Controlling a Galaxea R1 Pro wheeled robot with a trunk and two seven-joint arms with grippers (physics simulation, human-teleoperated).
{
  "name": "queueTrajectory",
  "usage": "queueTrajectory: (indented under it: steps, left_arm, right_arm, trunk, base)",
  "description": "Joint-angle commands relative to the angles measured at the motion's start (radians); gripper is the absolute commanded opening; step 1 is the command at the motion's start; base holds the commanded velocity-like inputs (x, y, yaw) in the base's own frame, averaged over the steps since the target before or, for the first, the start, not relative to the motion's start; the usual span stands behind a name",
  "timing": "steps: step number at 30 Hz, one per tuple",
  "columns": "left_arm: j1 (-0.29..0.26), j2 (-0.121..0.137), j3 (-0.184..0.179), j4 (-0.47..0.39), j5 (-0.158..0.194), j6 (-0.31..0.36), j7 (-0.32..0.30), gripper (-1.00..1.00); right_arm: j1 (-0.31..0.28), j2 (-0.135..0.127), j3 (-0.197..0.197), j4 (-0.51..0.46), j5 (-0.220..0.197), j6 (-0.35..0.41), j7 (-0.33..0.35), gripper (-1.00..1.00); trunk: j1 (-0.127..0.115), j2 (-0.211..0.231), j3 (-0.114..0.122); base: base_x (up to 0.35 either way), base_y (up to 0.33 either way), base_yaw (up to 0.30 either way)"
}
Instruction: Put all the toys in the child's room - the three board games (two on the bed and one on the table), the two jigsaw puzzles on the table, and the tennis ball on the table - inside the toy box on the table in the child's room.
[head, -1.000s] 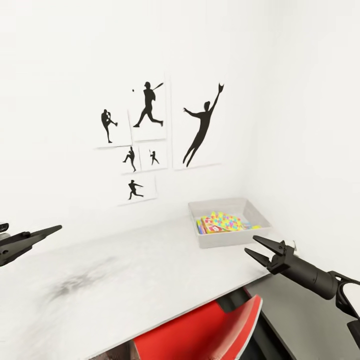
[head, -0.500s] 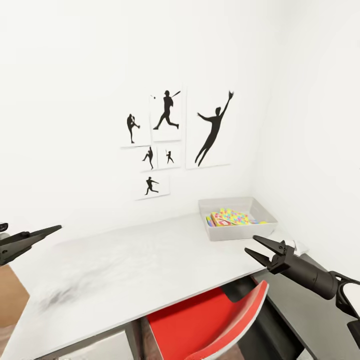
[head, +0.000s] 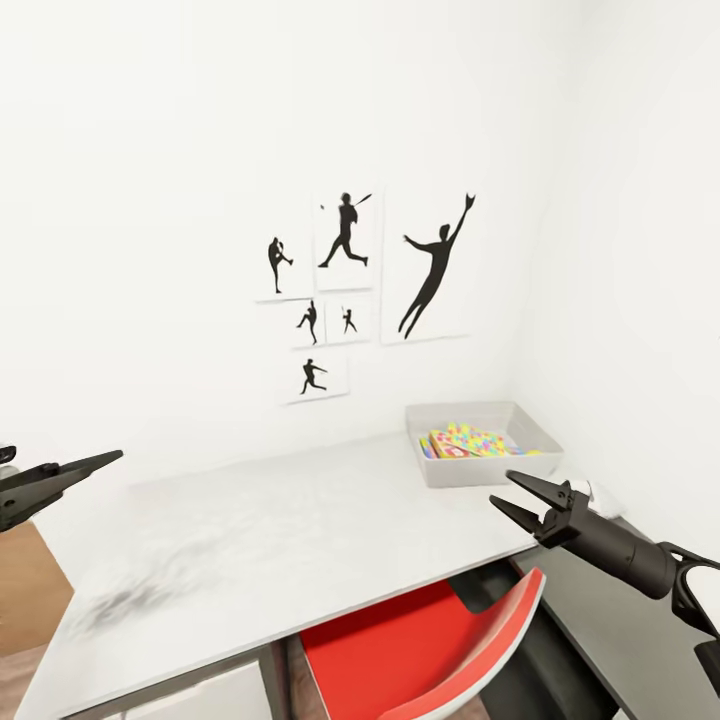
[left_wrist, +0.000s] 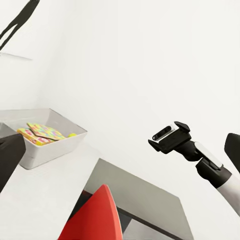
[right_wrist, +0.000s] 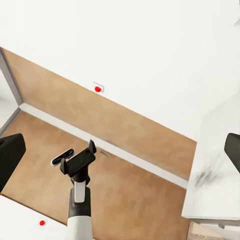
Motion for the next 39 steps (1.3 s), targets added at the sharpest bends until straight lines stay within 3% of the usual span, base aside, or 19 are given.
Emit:
queueTrajectory:
  steps: [1,10,16,18,23,29,39]
  left_arm:
    - [-0.001,0.0,0.0,0.0,-0.001,0.011,-0.004,1.0]
    - [-0.001,-0.003,0.0,0.0,-0.001,0.011,-0.004,1.0]
    - [-0.001,-0.004,0.0,0.001,-0.001,0.011,-0.004,1.0]
    - [-0.001,-0.006,0.0,0.001,-0.001,0.011,-0.004,1.0]
    - [-0.001,-0.006,0.0,0.001,-0.001,0.011,-0.004,1.0]
    - [-0.001,-0.007,-0.001,0.001,-0.001,0.011,-0.004,1.0]
    - [-0.001,-0.008,-0.002,0.0,-0.001,0.01,-0.004,1.0]
  right_arm:
    - [-0.001,0.0,-0.001,0.0,0.009,0.003,0.009,1.0]
    - [-0.001,0.0,-0.002,0.007,0.017,0.003,0.007,1.0]
    - [-0.001,0.0,-0.002,0.032,0.115,-0.05,0.016,1.0]
    - [-0.001,0.001,-0.002,0.041,0.134,-0.088,0.05,1.0]
    - [0.001,0.014,-0.002,0.114,0.16,-0.128,0.207,1.0]
    - [0.001,0.017,-0.006,0.183,0.179,-0.191,0.306,1.0]
    - [0.001,0.021,-0.003,0.216,0.179,-0.203,0.338,1.0]
  trunk:
    - [0.001,-0.001,0.001]
    - [0.001,-0.001,0.016]
    - [0.001,-0.001,0.026]
    - [0.001,-0.001,0.029]
    - [0.001,-0.001,0.037]
    - [0.001,-0.001,0.047]
    - [0.001,-0.001,0.058]
  base:
    - [0.0,0.0,0.074]
    - [0.0,0.0,0.074]
    - [0.0,0.0,0.074]
    - [0.0,0.0,0.074]
    - [0.0,0.0,0.074]
    - [0.0,0.0,0.076]
    - [0.0,0.0,-0.063]
